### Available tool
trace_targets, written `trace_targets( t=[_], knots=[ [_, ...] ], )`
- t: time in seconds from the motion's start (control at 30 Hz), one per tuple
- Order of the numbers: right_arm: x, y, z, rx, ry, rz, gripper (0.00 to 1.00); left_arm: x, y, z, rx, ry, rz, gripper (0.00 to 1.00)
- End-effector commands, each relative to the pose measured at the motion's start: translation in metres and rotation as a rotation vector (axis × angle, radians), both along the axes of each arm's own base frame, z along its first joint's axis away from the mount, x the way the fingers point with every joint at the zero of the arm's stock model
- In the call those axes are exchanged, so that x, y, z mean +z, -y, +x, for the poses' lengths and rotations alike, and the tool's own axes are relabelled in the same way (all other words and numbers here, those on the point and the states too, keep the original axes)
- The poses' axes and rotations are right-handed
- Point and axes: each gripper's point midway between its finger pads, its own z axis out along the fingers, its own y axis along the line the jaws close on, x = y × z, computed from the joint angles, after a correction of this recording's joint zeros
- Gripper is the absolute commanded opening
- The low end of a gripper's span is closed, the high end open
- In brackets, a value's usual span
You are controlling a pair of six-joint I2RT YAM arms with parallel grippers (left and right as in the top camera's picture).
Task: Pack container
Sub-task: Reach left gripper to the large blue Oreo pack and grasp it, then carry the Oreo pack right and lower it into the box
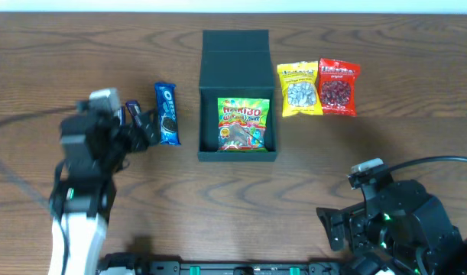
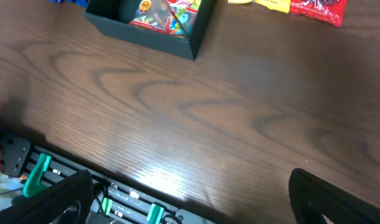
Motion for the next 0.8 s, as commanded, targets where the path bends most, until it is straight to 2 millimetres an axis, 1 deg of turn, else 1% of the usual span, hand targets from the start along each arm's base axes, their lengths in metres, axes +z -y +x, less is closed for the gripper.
trace_targets(
  t=[0.0, 0.13, 0.2, 0.37, 0.4, 0.5, 0.57, 0.67, 0.77],
  knots=[
    [0.003, 0.001, 0.001, 0.007, 0.015, -0.006, 0.99, -0.017, 0.01, 0.029, -0.037, -0.055, 0.141, 0.96],
    [0.003, 0.001, 0.001, 0.007, 0.015, -0.006, 0.99, -0.057, 0.033, 0.055, -0.086, -0.152, 0.182, 0.95],
    [0.003, 0.001, 0.001, 0.007, 0.015, -0.006, 0.99, -0.081, 0.035, 0.067, -0.091, -0.185, 0.181, 0.95],
    [0.003, 0.001, 0.001, 0.007, 0.015, -0.006, 0.99, -0.102, 0.034, 0.086, -0.077, -0.174, 0.191, 0.95],
    [0.003, 0.001, 0.001, 0.007, 0.015, -0.006, 0.99, -0.108, 0.03, 0.092, -0.055, -0.172, 0.21, 0.95],
    [0.003, 0.001, 0.001, 0.007, 0.015, -0.006, 0.99, -0.12, 0.024, 0.096, -0.026, -0.186, 0.236, 0.95],
    [0.003, 0.001, 0.001, 0.007, 0.015, -0.006, 0.99, -0.133, 0.023, 0.096, -0.026, -0.214, 0.241, 0.95],
    [0.003, 0.001, 0.001, 0.007, 0.015, -0.006, 0.99, -0.146, 0.022, 0.095, -0.027, -0.243, 0.247, 0.95],
    [0.003, 0.001, 0.001, 0.007, 0.015, -0.006, 0.99, -0.16, 0.018, 0.095, -0.01, -0.27, 0.269, 0.95]
  ],
)
